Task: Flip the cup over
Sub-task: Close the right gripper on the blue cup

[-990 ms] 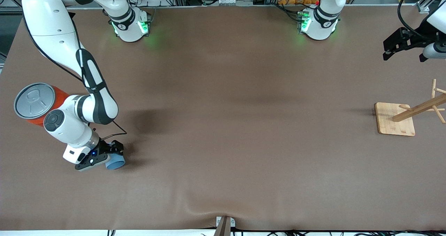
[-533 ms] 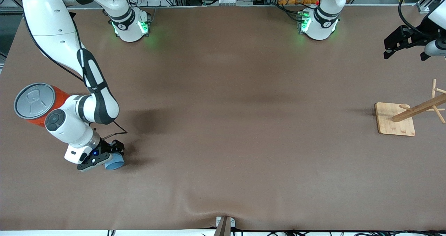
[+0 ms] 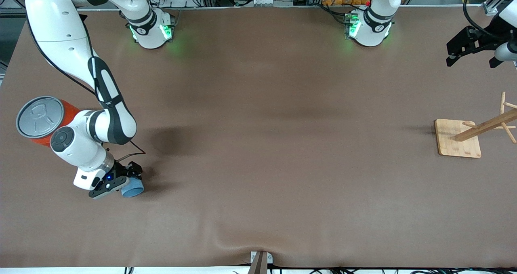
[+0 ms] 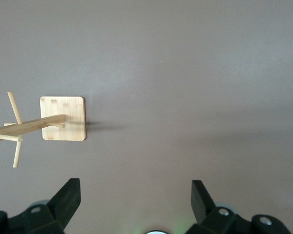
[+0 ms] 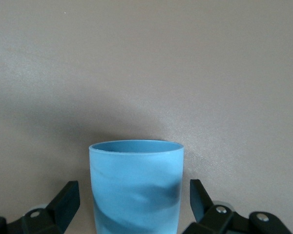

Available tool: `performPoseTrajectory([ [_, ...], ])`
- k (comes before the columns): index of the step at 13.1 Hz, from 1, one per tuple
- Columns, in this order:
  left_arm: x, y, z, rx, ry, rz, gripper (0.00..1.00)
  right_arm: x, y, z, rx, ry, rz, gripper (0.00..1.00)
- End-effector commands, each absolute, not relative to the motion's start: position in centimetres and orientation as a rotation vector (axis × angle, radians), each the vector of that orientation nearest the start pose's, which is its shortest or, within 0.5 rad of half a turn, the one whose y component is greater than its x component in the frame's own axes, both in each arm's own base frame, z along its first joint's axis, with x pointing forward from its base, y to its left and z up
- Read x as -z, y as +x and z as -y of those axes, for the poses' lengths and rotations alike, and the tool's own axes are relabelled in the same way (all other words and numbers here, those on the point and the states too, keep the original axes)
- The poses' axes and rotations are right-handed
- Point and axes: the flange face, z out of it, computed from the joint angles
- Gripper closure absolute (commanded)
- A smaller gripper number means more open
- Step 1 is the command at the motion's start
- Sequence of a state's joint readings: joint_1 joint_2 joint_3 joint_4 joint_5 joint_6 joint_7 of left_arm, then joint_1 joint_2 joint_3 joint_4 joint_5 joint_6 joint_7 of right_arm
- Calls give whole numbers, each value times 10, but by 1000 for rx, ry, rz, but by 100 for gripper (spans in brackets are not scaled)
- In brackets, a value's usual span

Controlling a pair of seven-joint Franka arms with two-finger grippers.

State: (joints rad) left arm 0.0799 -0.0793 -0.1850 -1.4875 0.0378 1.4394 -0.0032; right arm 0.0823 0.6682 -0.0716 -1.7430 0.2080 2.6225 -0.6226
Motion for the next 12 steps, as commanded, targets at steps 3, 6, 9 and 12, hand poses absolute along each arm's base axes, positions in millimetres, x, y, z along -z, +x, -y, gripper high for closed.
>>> performPoseTrajectory([
  [3, -700, 505, 52, 52, -3098, -167, 0, -206, 683, -1, 400, -3014, 798, 0],
  [6, -701, 505, 52, 55, -3098, -167, 0, -206, 684, -1, 409, -3016, 798, 0],
  [9, -701, 505, 50, 55, -3098, -160, 0, -205, 684, 0, 416, -3018, 796, 35],
  [12, -700, 505, 50, 50, -3099, -155, 0, -202, 684, 1, 409, -3018, 793, 63],
])
